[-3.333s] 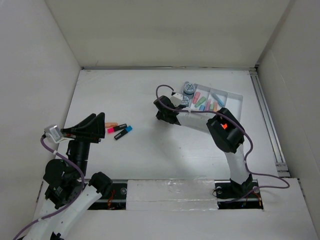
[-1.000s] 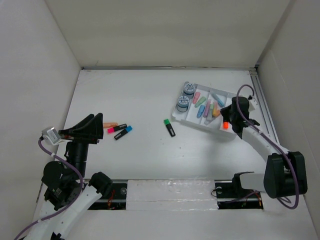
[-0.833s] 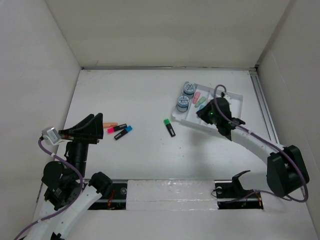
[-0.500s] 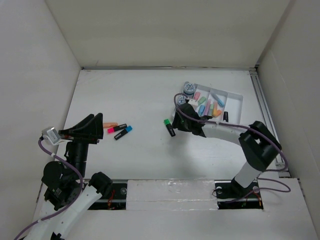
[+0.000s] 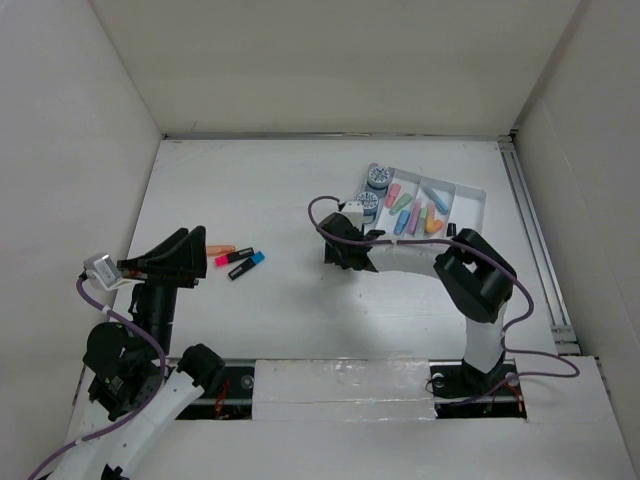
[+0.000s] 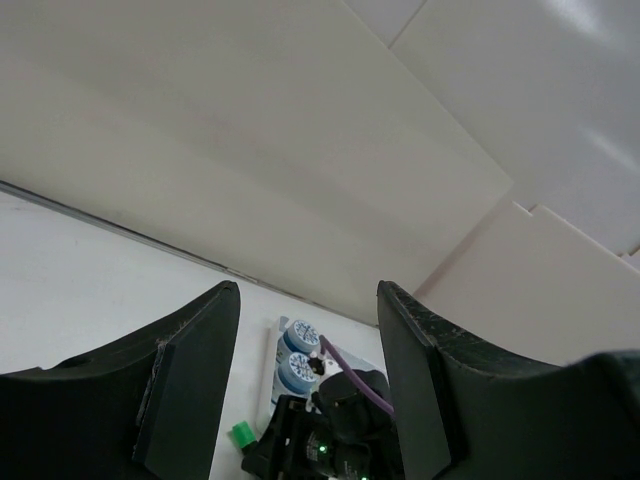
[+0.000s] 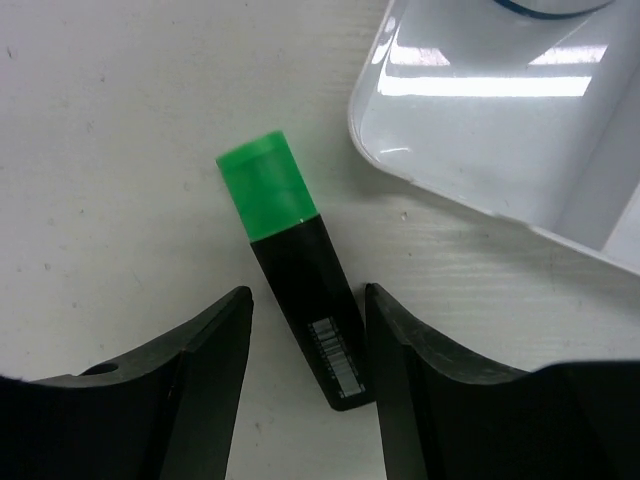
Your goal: Organize the desk
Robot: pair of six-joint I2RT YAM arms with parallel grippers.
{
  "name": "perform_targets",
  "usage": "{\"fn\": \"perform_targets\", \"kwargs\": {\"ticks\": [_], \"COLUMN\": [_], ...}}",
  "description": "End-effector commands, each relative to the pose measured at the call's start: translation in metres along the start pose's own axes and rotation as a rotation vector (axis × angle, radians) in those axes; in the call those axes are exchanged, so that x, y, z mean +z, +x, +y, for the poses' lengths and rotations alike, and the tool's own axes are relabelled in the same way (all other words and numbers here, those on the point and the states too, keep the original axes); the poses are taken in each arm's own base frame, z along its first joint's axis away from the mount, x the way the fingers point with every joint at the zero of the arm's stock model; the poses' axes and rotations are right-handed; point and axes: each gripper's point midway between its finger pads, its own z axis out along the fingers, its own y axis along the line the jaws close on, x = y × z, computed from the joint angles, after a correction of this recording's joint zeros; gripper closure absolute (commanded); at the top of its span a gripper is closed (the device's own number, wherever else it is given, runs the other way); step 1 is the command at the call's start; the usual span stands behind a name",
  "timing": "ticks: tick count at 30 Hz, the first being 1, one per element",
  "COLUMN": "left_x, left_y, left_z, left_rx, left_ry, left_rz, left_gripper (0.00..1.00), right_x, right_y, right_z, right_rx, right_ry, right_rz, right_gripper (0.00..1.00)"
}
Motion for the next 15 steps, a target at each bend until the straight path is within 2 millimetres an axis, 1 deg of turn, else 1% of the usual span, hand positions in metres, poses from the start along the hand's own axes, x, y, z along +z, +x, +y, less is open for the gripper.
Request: {"fn": "perform_targets", "kwargs": {"ticks": [1,2,3,4,5,8,9,11,12,13,14,15], "left_x": [0.002,0.002,0.002,0.002,0.002,0.001,0.001,0.002,0.002,0.002,0.002,0.001], "left_y": [-0.003,-0.004,-0.004,-0.003,-0.004,-0.005,-0.005,-0.005,-0.005,-0.005,-0.005,-0.005], "left_z": [-0.004,-0.004,-0.004,-0.004,-0.005,-0.004,-0.004,-0.005,-0.005,-0.005,-0.004,-0.004], "left_rx": [-0.001,-0.002,-0.004,-0.003,-0.004,-0.004,-0.006,-0.005,-0.004,-0.005,-0.005,-0.006], "left_ry": [0.016,0.018,0.019,0.019,0.02,0.019,0.019,0.022,0.02,0.021,0.02,0.019], "left_rz": [-0.021,-0.021,-0.022,-0.019,-0.022,-0.025,-0.025,-0.024,-0.022,-0.023,-0.024,-0.025], "left_gripper": [0.47,0.47,0.47,0.47,0.47,0.47,0.47,0.47,0.47,0.47,0.47,0.47], "right_x": [0.004,0.005,0.005,0.006,0.008,0.008,0.007,0.0,-0.013,-0.021,-0.029,-0.035], "right_y": [0.004,0.009,0.01,0.011,0.013,0.016,0.012,0.0,-0.015,-0.023,-0.04,-0.043], "right_z": [-0.005,-0.001,0.001,0.002,0.004,0.006,0.006,0.007,0.011,0.014,0.019,0.013], "right_rx": [-0.06,-0.072,-0.074,-0.075,-0.073,-0.071,-0.063,-0.028,0.004,0.024,0.075,0.105], "right_ry": [0.077,0.068,0.059,0.053,0.045,0.051,0.06,0.058,0.031,0.007,-0.035,-0.058], "right_rz": [-0.01,-0.006,-0.002,0.001,0.008,0.009,-0.005,-0.038,-0.075,-0.1,-0.147,-0.154], "right_gripper": [0.46,0.47,0.54,0.58,0.65,0.81,0.86,0.88,0.89,0.89,0.9,0.92]}}
